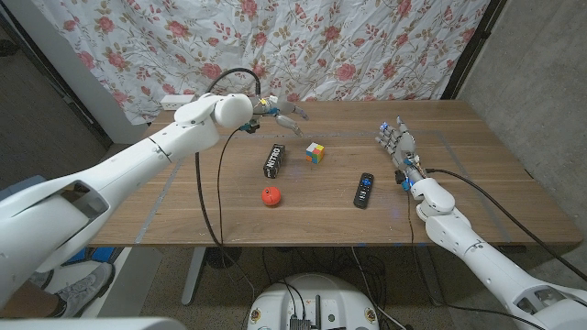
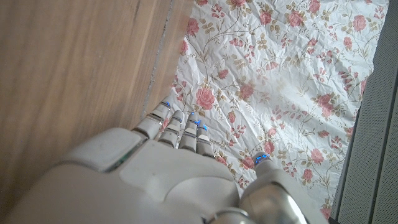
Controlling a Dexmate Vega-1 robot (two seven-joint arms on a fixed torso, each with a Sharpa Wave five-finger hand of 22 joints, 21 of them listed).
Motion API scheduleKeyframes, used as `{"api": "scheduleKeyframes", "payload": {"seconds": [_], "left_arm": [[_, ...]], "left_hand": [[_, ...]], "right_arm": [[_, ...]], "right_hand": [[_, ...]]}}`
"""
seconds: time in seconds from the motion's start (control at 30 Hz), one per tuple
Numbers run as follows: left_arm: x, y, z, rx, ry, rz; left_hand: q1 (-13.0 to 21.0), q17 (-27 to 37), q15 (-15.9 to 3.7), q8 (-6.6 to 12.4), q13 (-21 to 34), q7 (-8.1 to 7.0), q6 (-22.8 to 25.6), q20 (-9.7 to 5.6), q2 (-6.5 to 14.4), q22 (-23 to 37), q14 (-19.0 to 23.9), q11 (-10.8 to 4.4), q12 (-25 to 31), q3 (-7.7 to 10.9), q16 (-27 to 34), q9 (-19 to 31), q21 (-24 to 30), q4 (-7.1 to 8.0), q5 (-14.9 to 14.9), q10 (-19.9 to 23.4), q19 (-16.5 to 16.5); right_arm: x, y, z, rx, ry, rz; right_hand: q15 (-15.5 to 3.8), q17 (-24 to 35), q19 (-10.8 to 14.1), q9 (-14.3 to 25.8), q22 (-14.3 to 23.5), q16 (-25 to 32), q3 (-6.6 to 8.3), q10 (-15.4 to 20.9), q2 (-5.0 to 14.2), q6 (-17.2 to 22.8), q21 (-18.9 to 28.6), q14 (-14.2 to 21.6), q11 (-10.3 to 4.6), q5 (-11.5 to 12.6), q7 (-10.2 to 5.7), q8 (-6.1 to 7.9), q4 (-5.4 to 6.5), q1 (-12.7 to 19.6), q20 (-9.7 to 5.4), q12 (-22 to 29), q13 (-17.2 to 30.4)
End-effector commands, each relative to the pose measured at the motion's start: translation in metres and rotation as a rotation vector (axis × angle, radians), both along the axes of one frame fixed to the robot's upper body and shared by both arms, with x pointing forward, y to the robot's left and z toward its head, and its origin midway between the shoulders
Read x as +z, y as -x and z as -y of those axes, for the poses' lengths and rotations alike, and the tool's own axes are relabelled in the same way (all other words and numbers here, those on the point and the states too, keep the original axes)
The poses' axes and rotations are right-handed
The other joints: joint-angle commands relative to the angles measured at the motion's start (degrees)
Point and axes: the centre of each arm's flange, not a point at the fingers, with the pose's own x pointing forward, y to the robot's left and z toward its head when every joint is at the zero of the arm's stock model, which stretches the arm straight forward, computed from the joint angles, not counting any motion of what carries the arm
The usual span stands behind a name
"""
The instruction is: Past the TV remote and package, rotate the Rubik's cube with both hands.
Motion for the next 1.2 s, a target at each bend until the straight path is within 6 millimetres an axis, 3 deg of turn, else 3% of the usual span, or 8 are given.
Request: {"api": "scheduleKeyframes", "payload": {"seconds": [0.03,0.63,1.2], "left_arm": [[0.003,-0.009,0.026,0.021,-0.134,0.049],[-0.017,-0.019,0.063,0.067,-0.3,0.049],[-0.036,-0.03,0.077,0.114,-0.323,0.078]], "left_hand": [[1.0,0.3,-0.57,0.42,0.2,0.02,0.8,-0.06,-0.4,0.2,-0.3,0.3,0.2,-0.19,0.1,0.1,0.3,0.05,0.2,0.7,-0.3],[3.3,0.3,0.05,-1.04,0.2,0.6,-3.9,0.59,-2.2,0.2,-3.1,1.53,-0.8,-1.03,-0.3,0.1,-0.1,0.25,0.0,-2.1,-4.0],[4.7,0.3,-0.52,-0.89,0.1,0.95,-5.2,1.08,-2.5,0.2,-1.6,1.76,0.0,-1.46,0.4,0.1,0.8,0.33,0.1,-0.6,-2.3]], "right_arm": [[0.001,0.005,0.004,-0.024,0.011,0.005],[-0.007,0.004,0.005,-0.018,-0.004,-0.021],[-0.01,0.001,0.003,-0.009,-0.005,-0.039]], "right_hand": [[-0.17,-0.1,0.1,0.1,0.2,0.1,-0.04,0.4,0.21,0.2,0.0,0.4,-0.13,0.3,0.0,0.24,-0.4,0.6,-0.54,0.2,0.2],[0.67,-0.4,0.5,0.1,0.2,-0.1,0.01,0.4,0.33,0.4,0.2,0.3,-0.43,0.3,-0.46,0.2,-0.5,0.6,0.44,0.1,0.2],[0.97,-0.6,0.6,0.1,0.2,0.0,0.0,0.5,0.41,0.6,0.2,0.5,-0.4,0.2,-1.09,0.19,-0.56,0.6,0.75,0.0,0.1]]}}
